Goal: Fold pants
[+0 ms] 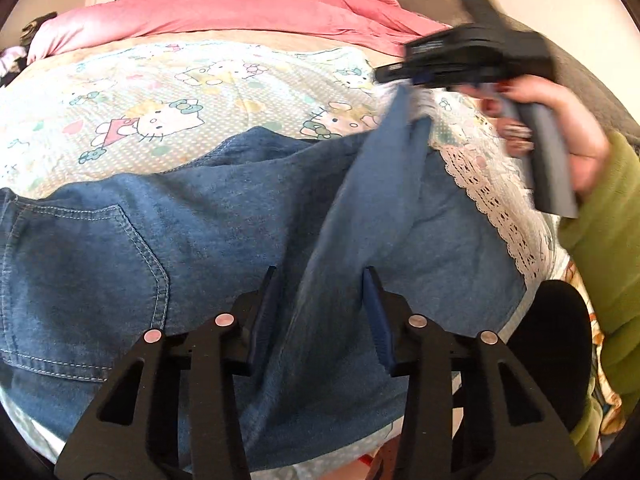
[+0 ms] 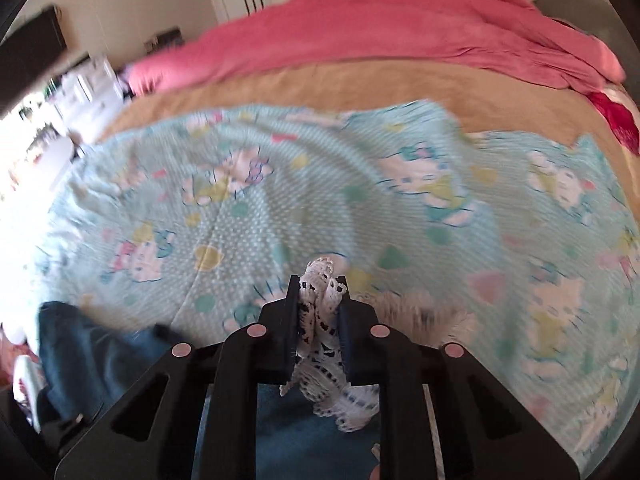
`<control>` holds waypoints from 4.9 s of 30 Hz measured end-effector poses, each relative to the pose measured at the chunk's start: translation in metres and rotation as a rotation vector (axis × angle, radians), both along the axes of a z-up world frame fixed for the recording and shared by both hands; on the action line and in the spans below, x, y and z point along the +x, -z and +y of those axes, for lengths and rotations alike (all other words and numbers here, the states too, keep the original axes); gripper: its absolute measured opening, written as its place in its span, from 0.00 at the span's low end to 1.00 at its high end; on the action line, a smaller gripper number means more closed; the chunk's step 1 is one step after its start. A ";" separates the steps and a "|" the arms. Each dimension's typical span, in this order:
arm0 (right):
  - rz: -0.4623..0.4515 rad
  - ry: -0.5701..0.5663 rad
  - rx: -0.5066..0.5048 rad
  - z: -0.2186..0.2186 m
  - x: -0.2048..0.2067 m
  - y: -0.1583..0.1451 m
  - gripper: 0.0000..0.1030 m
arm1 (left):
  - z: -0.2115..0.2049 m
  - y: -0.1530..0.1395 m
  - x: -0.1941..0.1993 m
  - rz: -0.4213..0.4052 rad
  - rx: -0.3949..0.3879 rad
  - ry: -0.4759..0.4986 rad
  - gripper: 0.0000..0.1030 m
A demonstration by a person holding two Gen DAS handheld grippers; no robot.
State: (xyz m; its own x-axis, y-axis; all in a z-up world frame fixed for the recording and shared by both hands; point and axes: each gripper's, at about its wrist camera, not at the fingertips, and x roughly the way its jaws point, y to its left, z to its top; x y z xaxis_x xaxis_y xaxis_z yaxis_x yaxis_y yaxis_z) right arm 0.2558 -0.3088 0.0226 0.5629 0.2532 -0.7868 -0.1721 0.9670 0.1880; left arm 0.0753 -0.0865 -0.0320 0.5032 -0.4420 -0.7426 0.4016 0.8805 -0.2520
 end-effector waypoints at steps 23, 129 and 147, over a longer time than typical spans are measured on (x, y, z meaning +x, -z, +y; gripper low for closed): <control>0.056 0.132 0.154 -0.115 -0.217 0.037 0.17 | -0.017 0.004 -0.049 -0.075 0.179 0.158 0.01; 0.079 0.011 -0.239 -0.024 -0.180 0.059 0.85 | 0.210 -0.010 -0.003 0.006 0.088 -0.625 0.56; -0.106 0.001 -0.090 -0.024 -0.189 -0.002 0.86 | 0.162 -0.086 -0.032 -0.186 0.033 -0.458 0.77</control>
